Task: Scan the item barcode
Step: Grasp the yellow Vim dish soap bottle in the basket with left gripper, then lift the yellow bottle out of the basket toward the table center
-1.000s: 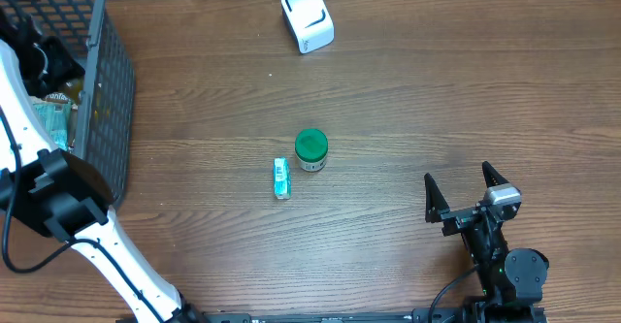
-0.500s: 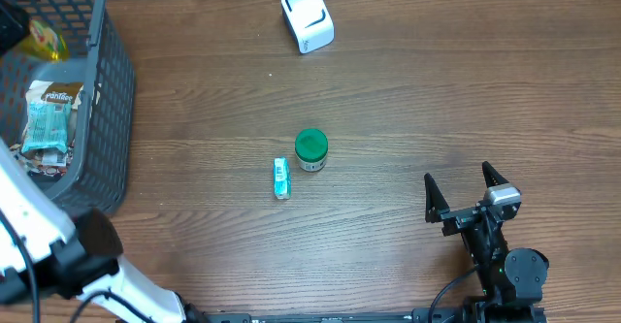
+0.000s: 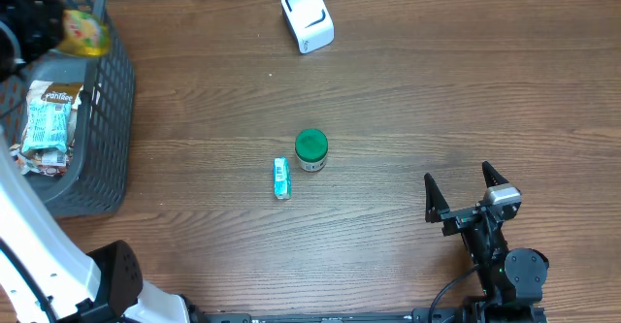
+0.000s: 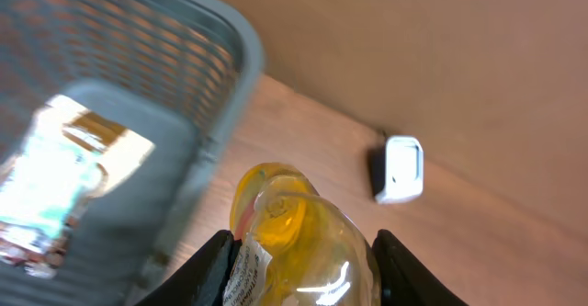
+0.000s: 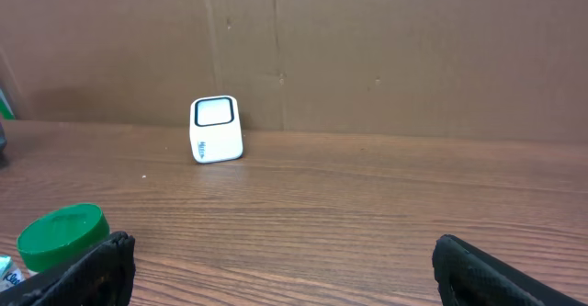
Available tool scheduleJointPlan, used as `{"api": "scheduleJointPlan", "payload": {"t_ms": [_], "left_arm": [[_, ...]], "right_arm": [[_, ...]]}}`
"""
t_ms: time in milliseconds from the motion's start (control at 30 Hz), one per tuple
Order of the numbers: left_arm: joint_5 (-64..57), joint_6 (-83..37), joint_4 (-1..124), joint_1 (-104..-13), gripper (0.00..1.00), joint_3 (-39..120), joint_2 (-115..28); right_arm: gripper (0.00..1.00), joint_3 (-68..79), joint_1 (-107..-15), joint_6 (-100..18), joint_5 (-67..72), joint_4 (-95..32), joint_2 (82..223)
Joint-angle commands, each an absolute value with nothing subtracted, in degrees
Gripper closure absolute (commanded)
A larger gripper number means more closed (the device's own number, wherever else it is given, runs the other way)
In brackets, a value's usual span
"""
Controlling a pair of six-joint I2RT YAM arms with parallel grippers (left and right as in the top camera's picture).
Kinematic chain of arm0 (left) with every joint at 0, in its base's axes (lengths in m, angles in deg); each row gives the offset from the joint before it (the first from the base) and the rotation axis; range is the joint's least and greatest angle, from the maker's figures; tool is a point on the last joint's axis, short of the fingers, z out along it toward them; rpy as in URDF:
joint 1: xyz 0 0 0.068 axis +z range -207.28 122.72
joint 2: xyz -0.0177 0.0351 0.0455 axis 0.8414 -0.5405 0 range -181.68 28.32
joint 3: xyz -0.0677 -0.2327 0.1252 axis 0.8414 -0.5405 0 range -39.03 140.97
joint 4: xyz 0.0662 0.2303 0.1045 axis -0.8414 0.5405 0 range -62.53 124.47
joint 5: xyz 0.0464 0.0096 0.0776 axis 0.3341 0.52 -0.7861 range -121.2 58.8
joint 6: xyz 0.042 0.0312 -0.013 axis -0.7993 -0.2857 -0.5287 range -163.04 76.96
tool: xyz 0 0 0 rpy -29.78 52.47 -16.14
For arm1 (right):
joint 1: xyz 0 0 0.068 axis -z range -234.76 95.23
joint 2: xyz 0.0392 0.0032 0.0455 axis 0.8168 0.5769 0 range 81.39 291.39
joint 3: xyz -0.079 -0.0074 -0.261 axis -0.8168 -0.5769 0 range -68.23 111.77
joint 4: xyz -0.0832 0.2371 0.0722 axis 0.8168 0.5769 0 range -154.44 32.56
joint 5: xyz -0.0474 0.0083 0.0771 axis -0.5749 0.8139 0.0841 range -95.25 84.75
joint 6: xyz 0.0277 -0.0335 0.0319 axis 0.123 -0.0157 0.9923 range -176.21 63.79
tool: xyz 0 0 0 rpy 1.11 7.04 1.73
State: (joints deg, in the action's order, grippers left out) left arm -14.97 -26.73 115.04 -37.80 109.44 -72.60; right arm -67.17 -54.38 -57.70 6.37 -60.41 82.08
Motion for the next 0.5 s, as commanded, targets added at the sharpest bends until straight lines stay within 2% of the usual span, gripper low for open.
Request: {"api": "scheduleJointPlan", "payload": {"t_ms": [0, 467], "left_arm": [[-13.8, -28.3, 116.5, -41.6, 0.62, 110.7, -71.4], [-13.8, -28.5, 123.7, -53.8, 0.6, 110.0, -71.6]], "right_arm": [[0.0, -67.8, -54.2, -57.8, 6.4, -60.7, 81.6], [0.0, -67.8, -54.2, -57.8, 6.4, -60.7, 81.6]]}}
